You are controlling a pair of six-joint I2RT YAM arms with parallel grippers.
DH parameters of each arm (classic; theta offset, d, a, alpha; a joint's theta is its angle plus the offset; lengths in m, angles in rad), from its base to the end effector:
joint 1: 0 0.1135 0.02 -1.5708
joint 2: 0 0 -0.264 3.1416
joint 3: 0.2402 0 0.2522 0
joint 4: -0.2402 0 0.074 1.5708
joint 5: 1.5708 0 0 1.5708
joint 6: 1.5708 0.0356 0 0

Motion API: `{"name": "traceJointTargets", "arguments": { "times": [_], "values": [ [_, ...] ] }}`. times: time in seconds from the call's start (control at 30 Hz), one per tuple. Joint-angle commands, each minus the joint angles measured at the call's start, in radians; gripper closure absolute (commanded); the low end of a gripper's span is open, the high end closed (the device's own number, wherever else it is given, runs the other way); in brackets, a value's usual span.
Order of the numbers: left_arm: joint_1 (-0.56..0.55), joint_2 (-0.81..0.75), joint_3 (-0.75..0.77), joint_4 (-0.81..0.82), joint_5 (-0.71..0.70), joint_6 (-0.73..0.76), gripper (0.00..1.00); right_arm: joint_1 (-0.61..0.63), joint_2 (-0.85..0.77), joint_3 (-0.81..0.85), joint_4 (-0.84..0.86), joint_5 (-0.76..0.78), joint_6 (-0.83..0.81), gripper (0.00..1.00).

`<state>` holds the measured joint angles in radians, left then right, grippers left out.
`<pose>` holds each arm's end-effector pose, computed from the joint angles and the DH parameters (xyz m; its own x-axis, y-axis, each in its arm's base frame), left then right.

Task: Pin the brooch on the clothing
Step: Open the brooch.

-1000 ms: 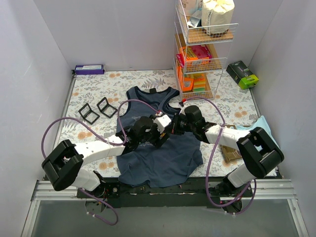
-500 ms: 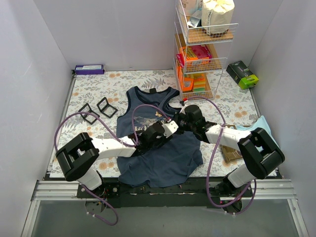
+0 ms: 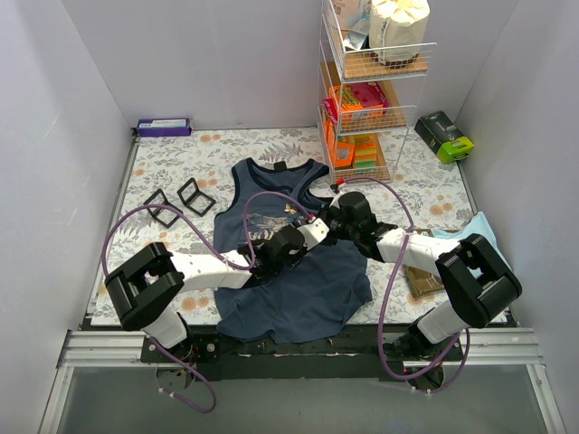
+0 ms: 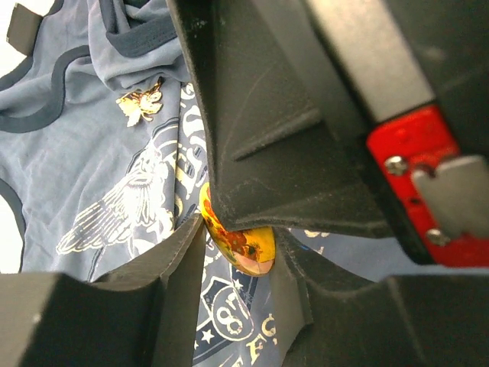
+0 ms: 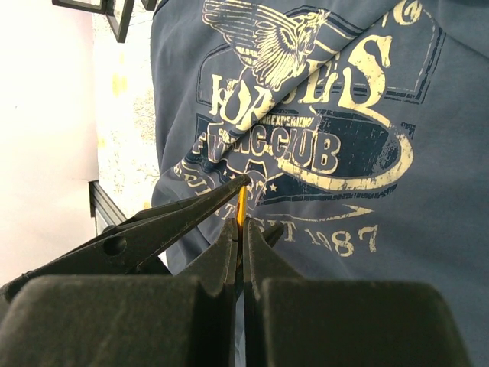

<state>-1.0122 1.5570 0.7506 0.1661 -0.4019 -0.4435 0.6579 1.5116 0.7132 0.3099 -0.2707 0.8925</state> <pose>0.1787 -0.2596 0.1784 -0.5495 0.1342 -0.8246 0.4189 0.8982 -0.1330 0.2426 0.1995 0.1926 -0.8373 0.3012 -0.4564 -0.1978 0.6113 0.7663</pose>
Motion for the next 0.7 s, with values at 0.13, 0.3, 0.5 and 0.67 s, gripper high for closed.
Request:
{"name": "traceJointTargets", "arguments": {
  "times": [0.13, 0.3, 0.5, 0.67],
  "values": [
    [-0.016, -0.040, 0.016, 0.036, 0.018, -0.004, 0.83, 0.008, -0.025, 0.022, 0.020, 0.024, 0.008, 0.99],
    [-0.017, -0.023, 0.026, 0.021, 0.046, -0.015, 1.00, 0.008, -0.025, 0.016, 0.029, 0.028, 0.017, 0.99],
    [-0.017, -0.028, 0.050, -0.028, 0.097, -0.058, 1.00, 0.006, -0.054, -0.004, 0.038, 0.051, 0.025, 0.80],
    [-0.014, -0.032, 0.038, -0.046, 0.138, -0.078, 1.00, -0.006, -0.071, -0.023, 0.040, 0.068, 0.036, 0.58]
  ]
}}
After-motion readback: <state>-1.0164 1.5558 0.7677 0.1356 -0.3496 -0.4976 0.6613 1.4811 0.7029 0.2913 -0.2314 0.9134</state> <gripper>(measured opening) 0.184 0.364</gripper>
